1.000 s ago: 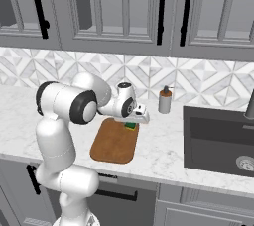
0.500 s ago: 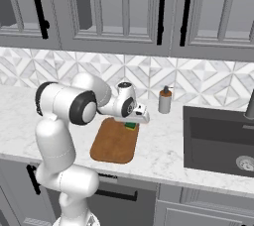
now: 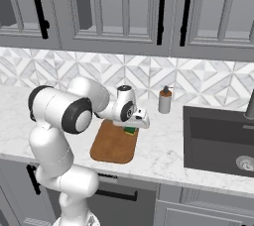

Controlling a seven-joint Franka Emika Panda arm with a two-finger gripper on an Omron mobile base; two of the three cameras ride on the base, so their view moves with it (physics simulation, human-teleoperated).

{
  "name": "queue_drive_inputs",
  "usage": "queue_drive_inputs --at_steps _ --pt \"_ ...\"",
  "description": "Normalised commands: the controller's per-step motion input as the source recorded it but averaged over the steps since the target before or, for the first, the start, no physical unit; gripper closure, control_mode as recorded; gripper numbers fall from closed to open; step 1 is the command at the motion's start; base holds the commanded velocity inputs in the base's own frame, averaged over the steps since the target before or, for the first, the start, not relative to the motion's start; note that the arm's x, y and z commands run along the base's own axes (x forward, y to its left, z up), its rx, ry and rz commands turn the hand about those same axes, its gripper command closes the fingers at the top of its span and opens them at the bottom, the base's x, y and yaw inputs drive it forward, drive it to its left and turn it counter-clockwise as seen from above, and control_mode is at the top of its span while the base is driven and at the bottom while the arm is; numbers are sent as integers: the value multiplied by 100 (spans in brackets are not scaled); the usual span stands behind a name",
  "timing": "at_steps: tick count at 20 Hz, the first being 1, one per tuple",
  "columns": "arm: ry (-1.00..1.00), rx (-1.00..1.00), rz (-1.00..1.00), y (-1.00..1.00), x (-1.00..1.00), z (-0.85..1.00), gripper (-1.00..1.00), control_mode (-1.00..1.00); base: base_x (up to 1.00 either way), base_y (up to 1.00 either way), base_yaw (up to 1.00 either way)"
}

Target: Pick up the sponge from the counter and clean the cutting board by briefly scrubbing or pressing down on the cutting board. Once finished, release the sponge.

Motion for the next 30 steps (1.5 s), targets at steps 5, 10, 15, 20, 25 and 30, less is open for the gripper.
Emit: queue_drive_inputs --at_steps 5,10,15,20,25,30 --pt "0 0 0 0 -44 -5 100 -100 0 0 0" --pt "0 0 0 0 -41 -7 100 -100 0 0 0" --pt "0 0 0 0 -38 -6 100 -100 0 0 0" --pt "1 0 0 0 -38 -6 100 -100 0 0 0" --pt "4 0 0 0 -42 -1 100 -100 0 0 0" --pt "4 0 0 0 -54 -1 100 -100 0 0 0"
